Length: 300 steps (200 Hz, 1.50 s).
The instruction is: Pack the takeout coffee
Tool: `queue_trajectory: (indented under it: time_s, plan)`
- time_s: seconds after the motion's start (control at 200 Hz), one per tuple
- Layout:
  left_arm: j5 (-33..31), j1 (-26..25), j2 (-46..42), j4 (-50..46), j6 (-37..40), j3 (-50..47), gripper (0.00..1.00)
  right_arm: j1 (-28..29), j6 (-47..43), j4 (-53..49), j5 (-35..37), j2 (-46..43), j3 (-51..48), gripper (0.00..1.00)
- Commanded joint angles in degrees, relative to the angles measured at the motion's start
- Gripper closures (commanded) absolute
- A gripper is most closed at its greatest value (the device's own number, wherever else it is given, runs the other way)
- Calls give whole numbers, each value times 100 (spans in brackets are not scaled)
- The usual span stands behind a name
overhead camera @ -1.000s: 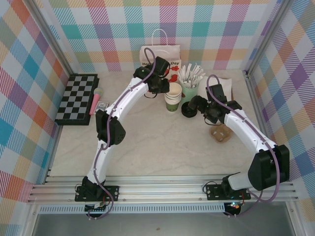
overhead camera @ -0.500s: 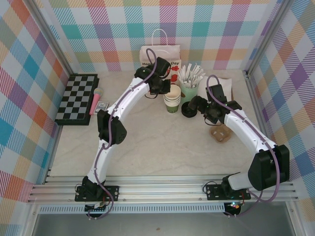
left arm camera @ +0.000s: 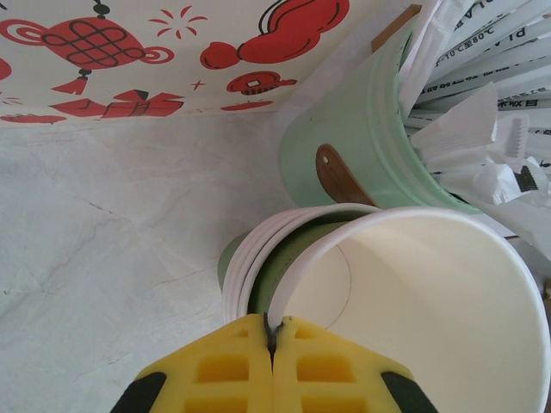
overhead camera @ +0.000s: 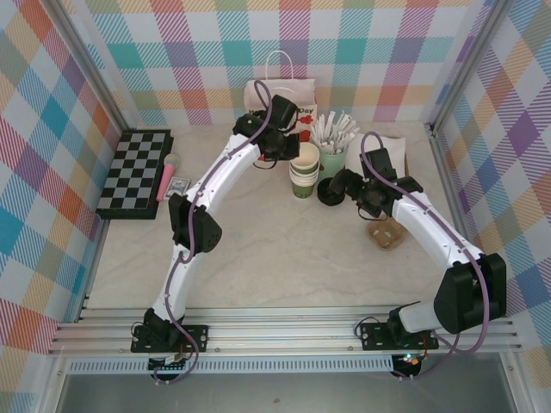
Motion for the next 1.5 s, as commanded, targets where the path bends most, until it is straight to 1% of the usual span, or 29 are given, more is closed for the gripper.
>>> queue_trajectory:
  time_s: [0.0, 0.165, 0.35, 0.45, 0.56, 0.605, 0.67, 0.75, 0.82, 0.91, 1.015, 1.085, 1.185, 1.305, 1.495]
  plan:
    - [64, -45, -398, 162, 69, 297, 100, -99, -184, -144, -48, -125, 174, 0]
    - [-136, -37, -821, 206, 289, 350, 100, -354, -544, -126, -348, -101, 189, 3]
    - [-87, -37, -1155, 101, 536, 357, 100, -458, -955, -322, -415, 200, 412, 5]
    - [-39, -32, -1404, -194, 630, 352, 100, -462, -1119, -432, -366, 434, 552, 8]
    - [-90, -37, -1827, -767, 837, 137, 100, -457, -1299, -475, -141, 734, 634, 15]
    - [-114, -37, -2093, -868, 915, -214, 100, -457, -1395, -466, -79, 873, 686, 18]
    - [39, -45, -2594, -703, 1037, -1143, 100, -457, -1445, -407, -56, 1072, 765, 21]
    - [506, -61, -3202, -165, 1132, -2457, 100, -457, -1390, -238, -106, 1312, 831, 25]
    - [770, -88, -3478, 120, 1132, -3267, 100, -458, -1291, -20, -179, 1515, 857, 25]
    - [623, -182, -3643, 426, 1127, -4140, 100, -449, -1214, 210, -236, 1763, 930, 32]
    - [489, -273, -3872, 1219, 1101, -5239, 100, -433, -1174, 374, -166, 2057, 1041, 38]
    - [417, -315, -3976, 1810, 1044, -5922, 100, -418, -1167, 426, -130, 2252, 1141, 40]
    - [251, -335, -3997, 2312, 960, -6516, 100, -363, -1182, 415, -159, 2521, 1342, 43]
    - [-114, -438, -3947, 2544, 1022, -6795, 100, -275, -1168, 369, -4, 2759, 1537, 49]
    - [-155, -475, -3938, 2875, 1100, -7209, 96, -178, -1212, 168, 412, 3088, 1817, 55]
